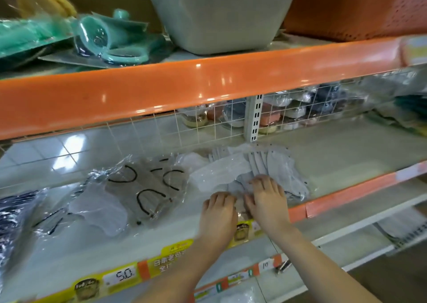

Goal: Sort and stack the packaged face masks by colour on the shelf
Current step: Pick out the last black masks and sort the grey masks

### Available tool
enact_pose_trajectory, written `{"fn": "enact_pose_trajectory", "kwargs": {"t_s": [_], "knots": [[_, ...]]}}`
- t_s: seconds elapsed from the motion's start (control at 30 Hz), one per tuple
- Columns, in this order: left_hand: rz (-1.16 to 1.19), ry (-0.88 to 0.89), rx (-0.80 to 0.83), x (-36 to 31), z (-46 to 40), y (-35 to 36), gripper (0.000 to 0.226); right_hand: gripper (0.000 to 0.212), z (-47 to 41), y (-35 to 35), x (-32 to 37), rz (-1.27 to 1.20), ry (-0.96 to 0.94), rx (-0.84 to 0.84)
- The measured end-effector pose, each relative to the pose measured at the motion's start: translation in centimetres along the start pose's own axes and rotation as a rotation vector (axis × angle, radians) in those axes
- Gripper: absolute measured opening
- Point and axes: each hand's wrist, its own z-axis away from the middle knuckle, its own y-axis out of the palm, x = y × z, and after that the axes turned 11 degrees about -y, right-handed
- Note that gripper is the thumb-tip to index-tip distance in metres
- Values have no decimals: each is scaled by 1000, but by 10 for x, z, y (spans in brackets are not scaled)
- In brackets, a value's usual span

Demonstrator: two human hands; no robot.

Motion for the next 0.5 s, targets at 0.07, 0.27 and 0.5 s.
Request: {"fn": "enact_pose_trajectory", "kwargs": {"t_s": [0.07, 0.27, 0.5], "knots": [[58, 24, -32, -8, -5, 2, 26, 45, -3, 2, -11, 28, 52, 29], [100, 38, 33, -23, -19, 13, 27, 75, -3, 8, -25, 15, 205, 236], [103, 21, 73, -18, -23, 31, 32, 68, -10, 8, -29, 30, 218, 189]]}}
